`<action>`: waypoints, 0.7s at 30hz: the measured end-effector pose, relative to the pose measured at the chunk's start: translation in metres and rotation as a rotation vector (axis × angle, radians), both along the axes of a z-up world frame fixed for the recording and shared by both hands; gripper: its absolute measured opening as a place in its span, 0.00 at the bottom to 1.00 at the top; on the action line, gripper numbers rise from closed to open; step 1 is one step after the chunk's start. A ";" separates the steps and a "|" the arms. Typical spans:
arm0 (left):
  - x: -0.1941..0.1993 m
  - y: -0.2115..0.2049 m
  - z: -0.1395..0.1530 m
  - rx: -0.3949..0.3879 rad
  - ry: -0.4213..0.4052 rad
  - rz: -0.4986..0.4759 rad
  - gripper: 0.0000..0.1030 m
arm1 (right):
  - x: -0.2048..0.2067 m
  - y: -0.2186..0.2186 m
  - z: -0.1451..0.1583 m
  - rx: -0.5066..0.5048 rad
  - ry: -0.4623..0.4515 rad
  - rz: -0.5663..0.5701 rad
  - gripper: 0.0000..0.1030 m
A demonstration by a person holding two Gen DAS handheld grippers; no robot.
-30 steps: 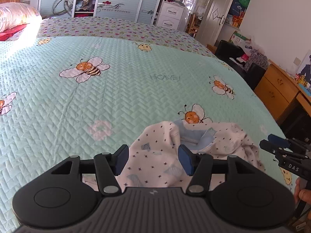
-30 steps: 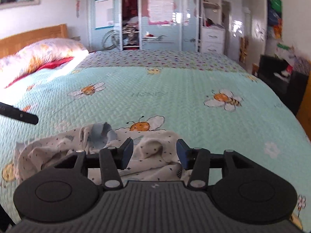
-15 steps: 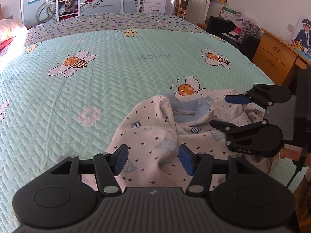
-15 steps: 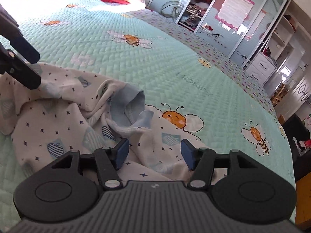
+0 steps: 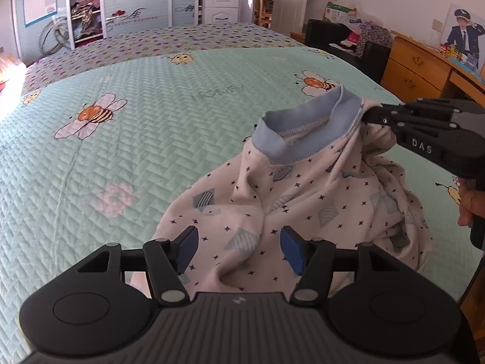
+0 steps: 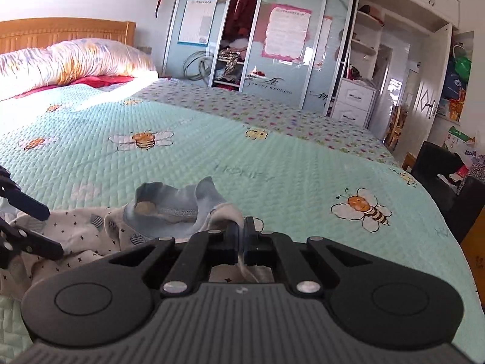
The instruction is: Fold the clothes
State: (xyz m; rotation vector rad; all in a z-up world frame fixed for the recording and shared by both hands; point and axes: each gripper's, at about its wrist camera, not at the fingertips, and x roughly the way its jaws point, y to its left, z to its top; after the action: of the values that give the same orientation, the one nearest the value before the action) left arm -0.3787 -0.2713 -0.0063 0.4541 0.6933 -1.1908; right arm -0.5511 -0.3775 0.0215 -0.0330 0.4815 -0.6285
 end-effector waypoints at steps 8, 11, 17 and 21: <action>-0.003 -0.020 0.008 -0.058 -0.017 -0.047 0.61 | -0.046 0.021 0.020 -0.010 -0.105 -0.042 0.02; -0.004 -0.034 0.006 -0.054 -0.021 -0.107 0.62 | -0.056 0.025 0.019 -0.003 -0.101 -0.057 0.02; -0.005 -0.061 -0.007 -0.030 0.002 -0.175 0.61 | -0.070 0.030 0.016 0.020 -0.106 -0.084 0.03; 0.000 -0.064 -0.018 -0.018 0.048 -0.167 0.13 | -0.075 0.036 0.017 0.027 -0.116 -0.099 0.03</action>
State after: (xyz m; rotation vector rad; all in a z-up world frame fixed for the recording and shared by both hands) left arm -0.3787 -0.3357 -0.0244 0.4770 0.6952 -1.3680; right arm -0.6265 -0.3417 0.0385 0.0525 0.3809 -0.7166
